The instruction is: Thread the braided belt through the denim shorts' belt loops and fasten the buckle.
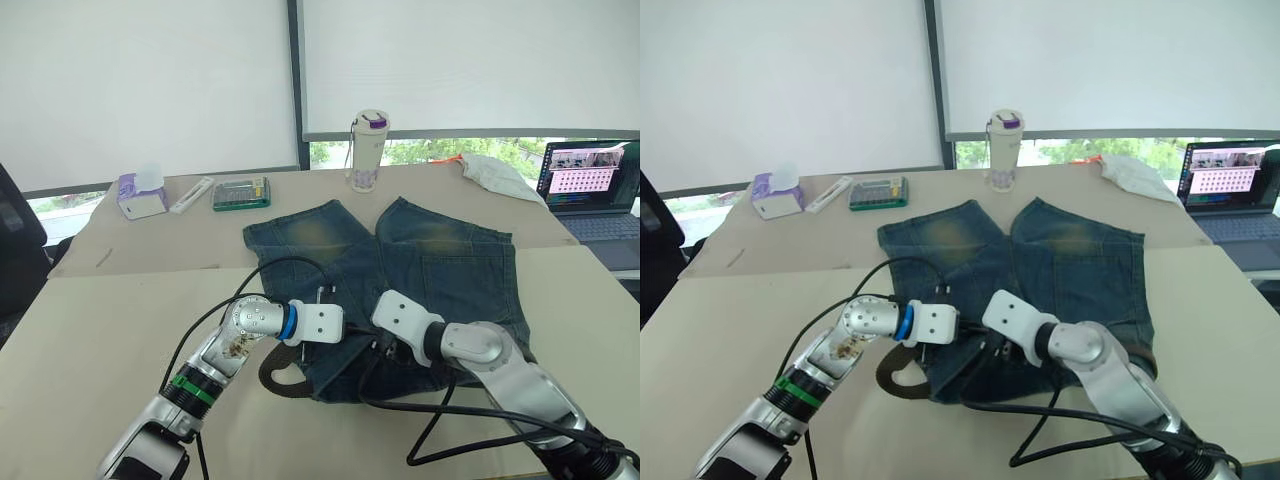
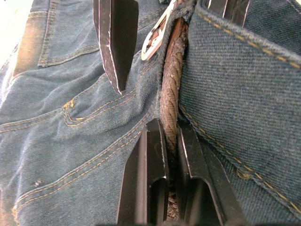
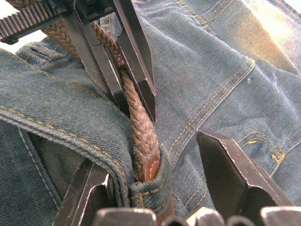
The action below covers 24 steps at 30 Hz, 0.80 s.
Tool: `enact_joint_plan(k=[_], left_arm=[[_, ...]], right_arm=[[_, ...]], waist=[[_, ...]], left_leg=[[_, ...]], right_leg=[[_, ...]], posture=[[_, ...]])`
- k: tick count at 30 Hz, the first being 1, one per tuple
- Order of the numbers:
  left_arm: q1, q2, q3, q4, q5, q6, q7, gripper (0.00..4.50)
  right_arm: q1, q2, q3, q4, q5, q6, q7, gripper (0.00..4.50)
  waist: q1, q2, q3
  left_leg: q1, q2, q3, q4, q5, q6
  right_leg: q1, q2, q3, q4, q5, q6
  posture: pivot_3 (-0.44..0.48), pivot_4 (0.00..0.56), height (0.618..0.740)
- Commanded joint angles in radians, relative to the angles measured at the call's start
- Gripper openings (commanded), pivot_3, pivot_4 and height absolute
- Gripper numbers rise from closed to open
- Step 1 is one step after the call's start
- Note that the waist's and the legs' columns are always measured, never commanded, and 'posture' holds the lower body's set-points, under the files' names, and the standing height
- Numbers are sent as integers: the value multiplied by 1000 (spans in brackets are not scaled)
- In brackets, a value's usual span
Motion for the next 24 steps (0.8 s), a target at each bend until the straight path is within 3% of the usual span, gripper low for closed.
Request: enact_joint_plan(k=[1,4,8,18,24], left_arm=[[-13,-6,4,-14,-14,-22,6,0],[-12,-10,3,-15,-13,-22,9,0],[-16,-13,3,-9,-12,-26,10,0],[-33,-22,6,6,-12,-33,11,0],[-29,-20,7,-2,-15,-29,8,0]], right_arm=[[63,-78,-184,-161,110,76,83,2601],[112,-144,-301,-224,162,103,122,2601],[141,-218,-353,-234,162,96,121,2601],[117,-234,-181,-167,76,-6,61,2601],[107,-226,-143,-144,54,-37,53,2601]], waist=[[4,0,0],[3,-1,0],[4,-1,0],[7,-2,1],[10,-2,1]], left_leg=[[0,0,0,0,0,0],[0,0,0,0,0,0],[1,0,0,0,0,0],[0,0,1,0,0,0],[0,0,1,0,0,0]], right_leg=[[0,0,0,0,0,0],[1,0,0,0,0,0],[1,0,0,-1,0,0],[1,0,1,-1,0,0],[1,0,1,-1,0,0]], posture=[[0,150,740],[0,150,740],[0,150,740],[0,150,740],[0,150,740]])
